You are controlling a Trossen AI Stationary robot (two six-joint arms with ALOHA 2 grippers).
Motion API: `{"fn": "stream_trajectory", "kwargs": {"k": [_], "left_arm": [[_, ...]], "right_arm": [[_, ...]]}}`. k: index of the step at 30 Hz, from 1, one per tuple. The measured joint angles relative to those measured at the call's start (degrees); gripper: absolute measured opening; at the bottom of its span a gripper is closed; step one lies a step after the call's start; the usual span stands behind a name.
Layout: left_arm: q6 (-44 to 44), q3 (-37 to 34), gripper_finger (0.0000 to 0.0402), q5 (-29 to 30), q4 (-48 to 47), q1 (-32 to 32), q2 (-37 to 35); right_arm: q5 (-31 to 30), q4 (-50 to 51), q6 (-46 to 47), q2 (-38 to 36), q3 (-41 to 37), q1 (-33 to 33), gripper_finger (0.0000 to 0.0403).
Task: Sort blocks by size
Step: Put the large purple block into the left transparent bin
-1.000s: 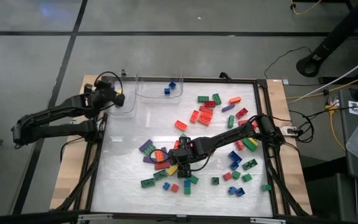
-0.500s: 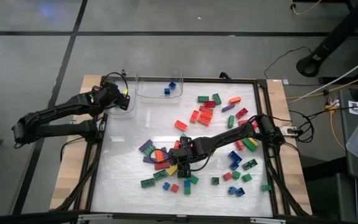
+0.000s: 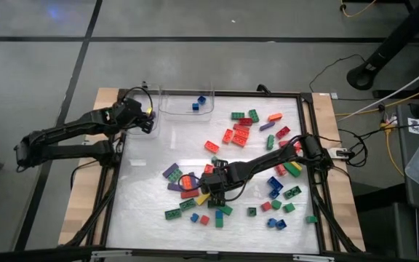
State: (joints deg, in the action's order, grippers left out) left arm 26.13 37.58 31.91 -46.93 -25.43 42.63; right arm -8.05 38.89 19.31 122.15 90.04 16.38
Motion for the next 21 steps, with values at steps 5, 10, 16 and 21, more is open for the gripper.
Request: {"fn": "stream_trajectory", "kwargs": {"k": [5, 10, 16, 21], "left_arm": [[0.0, 0.0, 0.0198, 0.0, 0.0, 1.0, 0.0], [1.0, 0.0, 0.0198, 0.0, 0.0, 2.3, 0.0], [1.9, 0.0, 0.0198, -3.6, 0.0, 4.3, 0.0], [2.0, 0.0, 0.0198, -9.0, 0.0, 6.5, -0.5]], "right_arm": [[0.0, -3.5, 0.0, 0.0, -1.5, 0.0, 0.0183], [0.0, -5.9, -0.1, 0.0, -2.5, -0.3, 0.0123], [1.7, -5.6, -0.1, 0.0, -2.5, -1.2, 0.0054], [3.6, -2.1, -2.5, 0.0, 1.7, -2.3, 0.0054]]}}
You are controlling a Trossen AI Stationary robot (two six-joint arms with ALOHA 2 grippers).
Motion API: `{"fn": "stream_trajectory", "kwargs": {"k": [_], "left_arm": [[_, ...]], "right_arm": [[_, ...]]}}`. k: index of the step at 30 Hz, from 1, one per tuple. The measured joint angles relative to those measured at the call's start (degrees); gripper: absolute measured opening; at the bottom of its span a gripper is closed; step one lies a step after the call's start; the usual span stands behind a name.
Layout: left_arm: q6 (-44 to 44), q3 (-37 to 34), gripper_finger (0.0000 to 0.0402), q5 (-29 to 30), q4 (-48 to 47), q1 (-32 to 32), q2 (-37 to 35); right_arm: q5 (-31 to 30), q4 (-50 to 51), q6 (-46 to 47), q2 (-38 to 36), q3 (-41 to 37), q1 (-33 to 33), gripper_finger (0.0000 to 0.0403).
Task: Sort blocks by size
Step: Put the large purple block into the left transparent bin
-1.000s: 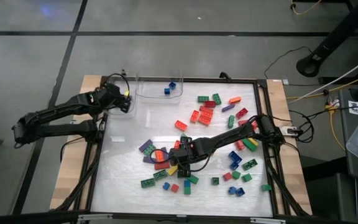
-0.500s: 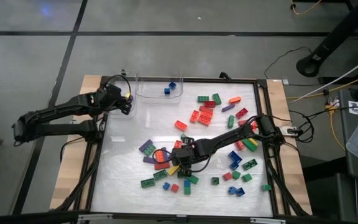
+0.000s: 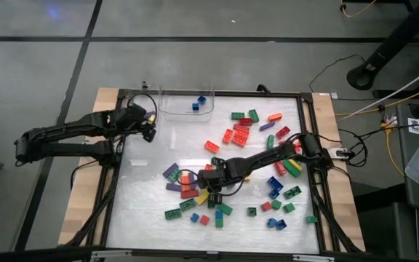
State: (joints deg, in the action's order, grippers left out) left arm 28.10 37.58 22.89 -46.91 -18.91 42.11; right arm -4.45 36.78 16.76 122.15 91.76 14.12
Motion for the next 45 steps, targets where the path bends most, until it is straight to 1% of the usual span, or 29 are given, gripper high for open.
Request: {"fn": "stream_trajectory", "kwargs": {"k": [3, 5, 8, 10, 12, 15, 19, 21, 26, 29, 33, 40, 45], "left_arm": [[0.4, 0.0, 0.0198, -1.3, 0.0, 1.4, -1.0], [1.4, 0.0, 0.0198, -1.3, 0.0, 2.3, -2.1], [2.0, 0.0, 0.0198, -1.3, 0.1, 3.6, -4.0], [2.1, 0.0, 0.0198, -1.6, 0.1, 4.7, -4.9], [1.5, 0.0, 0.0198, -2.5, 0.2, 6.0, -5.5], [-2.0, 0.0, 0.0198, -5.2, 1.5, 7.9, -5.7], [-8.8, 0.0, 0.0198, -11.2, 5.6, 10.5, -5.6], [-11.1, 0.0, 0.0198, -12.7, 7.8, 11.7, -5.6], [-13.4, 0.0, 0.0198, -13.1, 10.3, 14.2, -5.5], [-13.4, 0.0, 0.0198, -13.1, 10.3, 15.5, -5.5], [-13.3, 0.0, 0.0198, -13.1, 10.3, 17.3, -5.5], [-13.6, 0.0, 0.0198, -13.1, 10.3, 21.0, -5.5], [-13.6, 0.0, 0.0198, -13.1, 10.4, 22.6, -5.5]], "right_arm": [[-0.5, 3.6, -4.1, 0.0, 4.6, -0.4, 0.0054], [-1.8, 3.7, -7.4, 0.0, 7.5, -1.2, 0.0054], [-4.1, 2.5, -11.0, 0.0, 10.6, -3.3, 0.0056], [-5.6, -0.4, -12.7, 0.0, 11.5, -5.3, 0.0058], [-5.5, -3.3, -14.0, 0.0, 11.5, -7.4, 0.0058], [-4.1, -5.5, -14.3, 0.0, 11.4, -10.3, 0.0058], [0.0, -6.2, -15.9, 0.0, 11.4, -13.5, 0.0058], [1.9, -7.4, -16.7, 0.0, 11.4, -14.5, 0.0058], [5.6, -10.7, -19.1, 0.0, 11.4, -15.1, 0.0058], [5.6, -13.6, -21.6, 0.0, 11.4, -14.9, 0.0058], [5.6, -17.1, -21.7, 0.0, 11.4, -14.8, 0.0058], [5.6, -20.7, -21.6, 0.0, 11.4, -14.9, 0.0058], [5.7, -20.9, -21.6, 0.0, 11.4, -14.9, 0.0058]]}}
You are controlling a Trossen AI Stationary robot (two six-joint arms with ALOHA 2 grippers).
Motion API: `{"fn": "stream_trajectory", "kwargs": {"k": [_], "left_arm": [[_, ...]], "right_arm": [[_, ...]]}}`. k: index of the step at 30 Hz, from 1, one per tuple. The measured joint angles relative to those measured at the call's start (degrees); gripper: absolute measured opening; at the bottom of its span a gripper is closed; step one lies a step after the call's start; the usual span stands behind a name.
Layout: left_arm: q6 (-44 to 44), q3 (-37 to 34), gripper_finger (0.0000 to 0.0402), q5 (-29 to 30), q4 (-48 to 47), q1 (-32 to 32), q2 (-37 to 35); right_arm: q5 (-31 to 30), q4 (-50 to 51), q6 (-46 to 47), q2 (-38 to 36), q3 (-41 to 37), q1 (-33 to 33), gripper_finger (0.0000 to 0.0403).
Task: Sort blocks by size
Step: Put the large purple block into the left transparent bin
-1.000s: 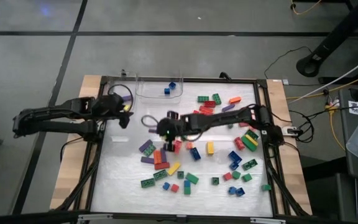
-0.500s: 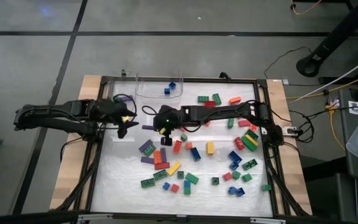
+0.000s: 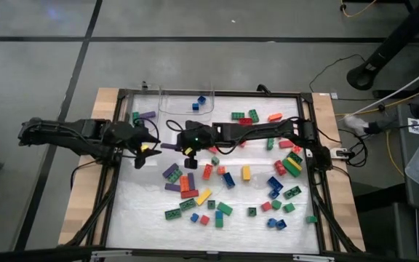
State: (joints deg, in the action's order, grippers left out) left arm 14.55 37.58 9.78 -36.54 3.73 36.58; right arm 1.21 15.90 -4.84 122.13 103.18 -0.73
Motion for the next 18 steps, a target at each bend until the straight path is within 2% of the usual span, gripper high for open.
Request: {"fn": "stream_trajectory", "kwargs": {"k": [4, 11, 18], "left_arm": [[0.3, 0.0, 0.0198, 0.0, 0.2, 0.1, 0.0], [0.1, 0.0, 0.0198, 0.0, 3.2, 0.1, 0.3], [-0.7, 0.0, 0.0187, 0.5, 3.0, 0.1, 1.4]], "right_arm": [[2.8, -0.5, 0.0, 0.0, 0.0, 0.0, 0.0058], [3.0, -6.3, 0.1, 0.0, 0.0, 0.0, 0.0058], [4.0, -6.7, 0.0, 0.0, 0.0, 0.0, 0.0061]]}}
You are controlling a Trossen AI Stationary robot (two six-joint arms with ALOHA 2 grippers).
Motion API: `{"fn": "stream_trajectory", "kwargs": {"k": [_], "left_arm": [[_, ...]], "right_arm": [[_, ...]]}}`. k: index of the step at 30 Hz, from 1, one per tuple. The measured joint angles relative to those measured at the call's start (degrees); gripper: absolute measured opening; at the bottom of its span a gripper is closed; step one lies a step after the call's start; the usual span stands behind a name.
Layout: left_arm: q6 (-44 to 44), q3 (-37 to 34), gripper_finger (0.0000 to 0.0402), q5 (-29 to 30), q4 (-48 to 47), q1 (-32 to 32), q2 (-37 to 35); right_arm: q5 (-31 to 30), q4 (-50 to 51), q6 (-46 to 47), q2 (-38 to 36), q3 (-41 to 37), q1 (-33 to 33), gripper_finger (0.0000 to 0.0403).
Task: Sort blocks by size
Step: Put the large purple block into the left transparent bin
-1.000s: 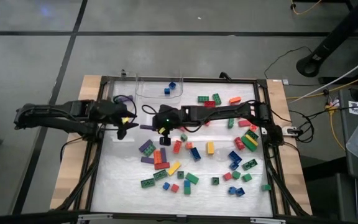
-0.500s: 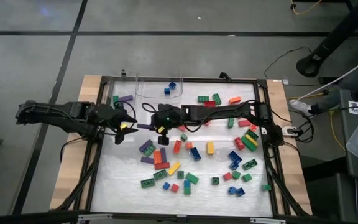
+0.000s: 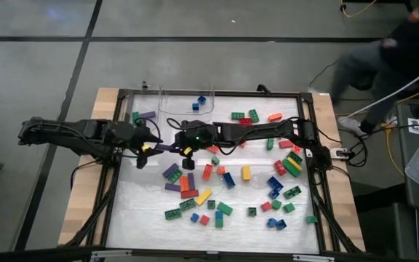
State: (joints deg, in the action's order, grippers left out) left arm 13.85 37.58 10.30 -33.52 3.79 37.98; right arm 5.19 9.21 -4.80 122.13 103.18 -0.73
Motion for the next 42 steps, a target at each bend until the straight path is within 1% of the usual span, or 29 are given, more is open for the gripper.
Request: {"fn": "stream_trajectory", "kwargs": {"k": [3, 9, 10, 13, 15, 20, 24, 27, 29, 33, 36, 38, 40, 42], "left_arm": [[0.4, 0.0, 0.0152, 1.1, 0.1, 0.0, 0.7], [0.4, 0.0, 0.0043, 2.0, 0.1, 0.0, 1.4], [0.3, 0.0, 0.0038, 1.9, 0.1, 0.0, 1.4], [0.8, 0.0, 0.0038, 2.1, 0.2, 0.0, 1.4], [2.0, 0.0, 0.0038, 3.0, 0.2, 0.0, 1.4], [2.8, 0.0, 0.0042, 4.3, 0.2, -0.1, 1.4], [4.1, 0.0, 0.0041, 6.7, -0.2, -0.1, 1.4], [5.0, 0.0, 0.0041, 11.4, -0.9, -0.2, 1.4], [5.2, 0.0, 0.0041, 15.8, -1.3, -0.3, 1.4], [7.2, 0.0, 0.0043, 27.3, -4.7, -2.0, 1.4], [11.6, 0.0, 0.0041, 34.9, -9.9, -4.9, 1.4], [13.5, 0.0, 0.0042, 36.5, -13.6, -7.3, 1.4], [14.4, 0.0, 0.0051, 36.6, -16.5, -9.5, 1.6], [15.4, 0.0, 0.0064, 36.9, -17.0, -11.5, 1.7]], "right_arm": [[-0.1, 0.0, 0.0, 0.0, 0.0, 0.0, 0.0072], [-0.1, 0.0, 0.1, 0.0, 0.0, -0.1, 0.0075], [-0.1, 0.0, 0.1, 0.0, 0.0, -0.1, 0.0075], [-0.2, 0.0, 0.1, 0.0, 0.0, -0.1, 0.0083], [-0.7, -0.1, 0.0, 0.0, 0.0, -0.1, 0.0095], [-0.9, -0.2, 0.0, 0.0, 0.0, -0.1, 0.0149], [-5.2, 1.8, 0.0, -0.3, 0.0, 0.0, 0.0194], [-8.9, 8.5, 0.0, -1.9, 0.0, -0.4, 0.0216], [-10.8, 13.9, -0.1, -3.7, 0.0, -0.7, 0.0224], [-12.1, 26.0, 1.3, -6.9, 0.0, -2.0, 0.0226], [-12.1, 35.8, 4.0, -8.4, 0.0, -3.1, 0.0220], [-12.1, 41.8, 6.1, -9.0, 0.0, -3.9, 0.0215], [-12.0, 47.3, 7.5, -9.0, 0.0, -4.7, 0.0211], [-11.2, 50.2, 7.8, -9.0, -0.3, -5.1, 0.0206]]}}
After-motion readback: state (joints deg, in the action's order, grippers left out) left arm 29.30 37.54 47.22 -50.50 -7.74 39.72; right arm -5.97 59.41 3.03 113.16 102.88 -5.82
